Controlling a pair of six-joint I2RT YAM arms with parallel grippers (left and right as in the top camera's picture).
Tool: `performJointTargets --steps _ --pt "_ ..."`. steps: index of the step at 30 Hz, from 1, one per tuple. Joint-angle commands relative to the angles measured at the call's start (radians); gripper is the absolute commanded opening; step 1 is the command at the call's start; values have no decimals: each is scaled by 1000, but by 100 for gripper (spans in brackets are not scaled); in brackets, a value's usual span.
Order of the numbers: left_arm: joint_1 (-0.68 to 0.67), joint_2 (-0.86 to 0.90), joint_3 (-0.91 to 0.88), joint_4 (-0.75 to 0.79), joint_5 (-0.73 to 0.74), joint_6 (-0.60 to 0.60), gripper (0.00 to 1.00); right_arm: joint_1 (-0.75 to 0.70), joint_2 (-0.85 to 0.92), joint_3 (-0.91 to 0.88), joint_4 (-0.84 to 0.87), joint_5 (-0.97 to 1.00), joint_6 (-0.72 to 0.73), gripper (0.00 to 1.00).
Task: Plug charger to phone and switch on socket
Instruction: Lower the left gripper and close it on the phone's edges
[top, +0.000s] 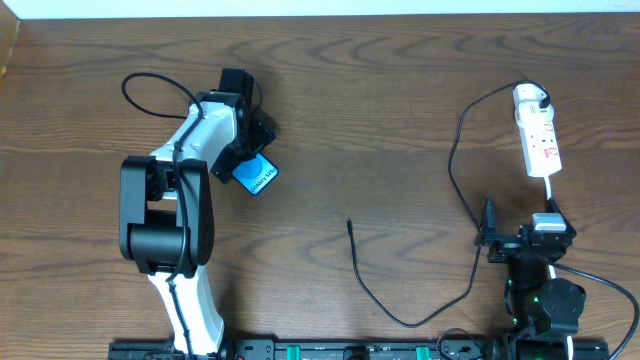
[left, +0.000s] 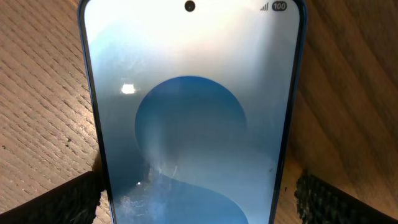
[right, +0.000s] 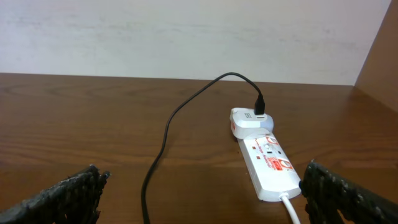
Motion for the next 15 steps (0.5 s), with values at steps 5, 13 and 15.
performJointTargets --steps 5,13,15 --pt "0 19 -66 4 -9 17 100 5 -6 -2 -4 4 2 99" --pt "0 19 -67 3 0 18 100 5 -6 -2 -4 4 2 99" --pt "0 19 -68 5 16 17 100 5 -6 -2 -4 4 2 99"
